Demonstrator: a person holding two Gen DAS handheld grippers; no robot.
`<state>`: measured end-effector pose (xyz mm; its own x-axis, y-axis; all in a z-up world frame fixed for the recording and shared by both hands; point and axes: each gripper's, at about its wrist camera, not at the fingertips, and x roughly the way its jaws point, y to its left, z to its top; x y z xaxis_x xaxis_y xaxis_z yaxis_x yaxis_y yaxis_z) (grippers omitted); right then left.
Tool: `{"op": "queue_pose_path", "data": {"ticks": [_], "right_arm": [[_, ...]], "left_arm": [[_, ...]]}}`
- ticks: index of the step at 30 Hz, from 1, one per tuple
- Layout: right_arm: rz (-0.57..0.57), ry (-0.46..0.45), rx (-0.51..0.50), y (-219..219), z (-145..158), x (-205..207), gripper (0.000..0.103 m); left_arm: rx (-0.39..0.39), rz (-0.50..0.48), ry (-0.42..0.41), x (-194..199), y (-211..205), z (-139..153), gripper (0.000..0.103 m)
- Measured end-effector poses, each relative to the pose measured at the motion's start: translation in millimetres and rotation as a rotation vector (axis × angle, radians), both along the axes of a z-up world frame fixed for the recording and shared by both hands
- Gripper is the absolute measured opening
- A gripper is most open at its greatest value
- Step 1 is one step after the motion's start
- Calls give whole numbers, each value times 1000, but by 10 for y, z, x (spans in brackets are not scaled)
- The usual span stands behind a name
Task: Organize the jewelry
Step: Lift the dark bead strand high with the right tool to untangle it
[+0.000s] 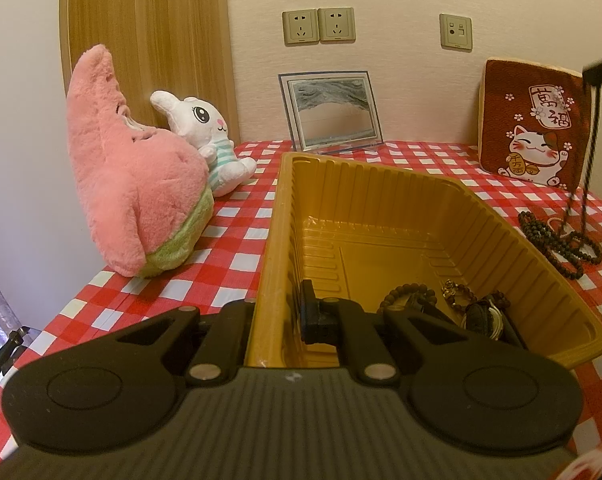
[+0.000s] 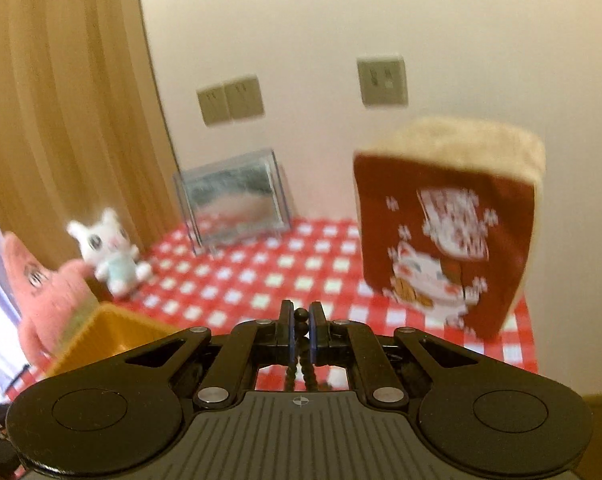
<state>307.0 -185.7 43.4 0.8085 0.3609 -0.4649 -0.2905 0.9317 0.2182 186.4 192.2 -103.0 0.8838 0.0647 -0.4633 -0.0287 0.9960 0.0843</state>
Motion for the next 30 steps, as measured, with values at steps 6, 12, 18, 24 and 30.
{"op": "queue_pose_path", "data": {"ticks": [6, 12, 18, 24, 30], "right_arm": [[25, -86, 19, 37, 373, -95, 7], [34, -139, 7, 89, 603, -101, 7], [32, -205, 1, 82, 820, -89, 7], [46, -286, 11, 35, 1140, -151, 7], [65, -350, 39, -13, 1458, -315, 7]], "left_arm": [[0, -2, 0, 5, -7, 0, 7], [1, -3, 1, 7, -6, 1, 7], [3, -7, 0, 5, -17, -8, 7], [3, -6, 0, 5, -13, -7, 7], [4, -7, 0, 3, -16, -6, 7]]}}
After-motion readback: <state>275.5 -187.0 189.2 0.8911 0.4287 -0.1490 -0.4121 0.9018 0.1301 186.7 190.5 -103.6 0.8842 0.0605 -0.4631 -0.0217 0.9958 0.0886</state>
